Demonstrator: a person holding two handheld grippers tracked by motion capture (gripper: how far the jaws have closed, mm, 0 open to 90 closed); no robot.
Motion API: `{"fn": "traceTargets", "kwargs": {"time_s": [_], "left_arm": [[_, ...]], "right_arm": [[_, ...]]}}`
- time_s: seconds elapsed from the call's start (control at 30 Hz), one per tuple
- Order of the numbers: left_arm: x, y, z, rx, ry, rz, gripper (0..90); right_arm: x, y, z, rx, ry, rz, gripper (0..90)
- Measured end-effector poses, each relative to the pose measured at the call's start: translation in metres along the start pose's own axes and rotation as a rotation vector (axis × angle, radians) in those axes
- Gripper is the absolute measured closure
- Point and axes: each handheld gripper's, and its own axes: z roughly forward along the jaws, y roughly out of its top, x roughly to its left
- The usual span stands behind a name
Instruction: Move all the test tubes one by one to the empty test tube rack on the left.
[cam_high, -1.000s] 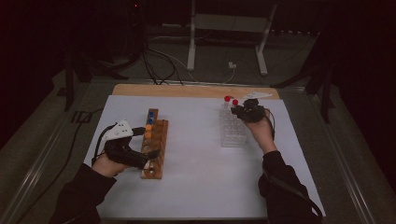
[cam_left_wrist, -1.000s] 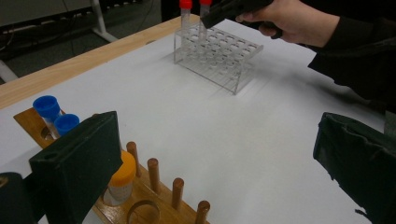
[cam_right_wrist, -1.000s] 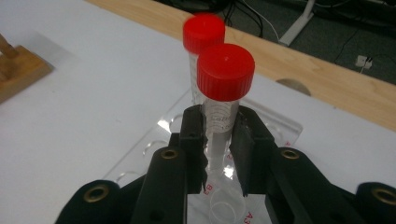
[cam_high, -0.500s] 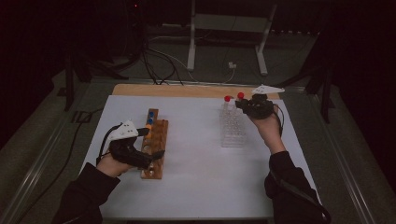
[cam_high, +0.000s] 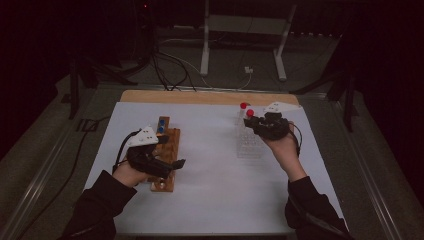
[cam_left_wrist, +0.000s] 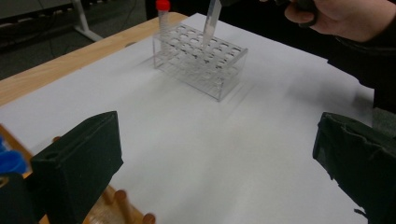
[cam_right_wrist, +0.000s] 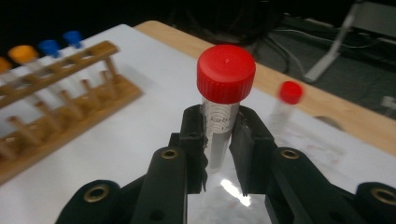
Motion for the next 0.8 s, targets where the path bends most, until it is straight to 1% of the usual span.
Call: {"fn": "traceTargets", "kwargs": {"time_s": [0.07,0.13,0.2,0.27,0.3,0.33,0.37,0.4,0.53,0.63,0.7,0.8], "left_arm": [[-0.003,0.002,0.005,0.004,-0.01,0.009,2.1],[-0.006,0.005,0.009,0.007,-0.017,0.013,2.1],[-0.008,0.008,0.013,0.009,-0.026,0.016,2.1],[-0.01,0.012,0.016,0.013,-0.03,0.023,2.2],[-0.011,0.013,0.017,0.012,-0.038,0.023,2.2],[-0.012,0.014,0.019,0.017,-0.038,0.022,2.2],[-0.013,0.015,0.02,0.022,-0.034,0.03,2.6],[-0.014,0.016,0.021,0.023,-0.042,0.037,4.2],[-0.018,0.02,0.026,0.03,-0.049,0.047,4.5],[-0.021,0.023,0.029,0.033,-0.06,0.054,4.5],[-0.022,0.025,0.031,0.034,-0.061,0.059,4.6],[-0.025,0.029,0.035,0.034,-0.061,0.061,5.4]], "right_arm": [[0.008,-0.003,0.0,0.007,0.007,-0.02,74.9],[0.015,-0.005,0.0,0.017,0.025,-0.031,74.9],[0.023,-0.007,-0.001,0.025,0.025,-0.045,74.9],[0.03,-0.009,-0.002,0.026,0.04,-0.055,74.9],[0.033,-0.009,-0.002,0.029,0.045,-0.057,74.9],[0.036,-0.011,-0.003,0.027,0.062,-0.058,74.9],[0.039,-0.012,-0.003,0.024,0.077,-0.055,74.9],[0.043,-0.014,-0.003,0.028,0.083,-0.062,74.9],[0.053,-0.022,-0.001,0.054,0.102,-0.079,74.9],[0.06,-0.029,0.0,0.066,0.118,-0.083,74.9],[0.064,-0.033,0.001,0.073,0.135,-0.079,74.9],[0.07,-0.037,0.0,0.081,0.147,-0.082,74.9]]}}
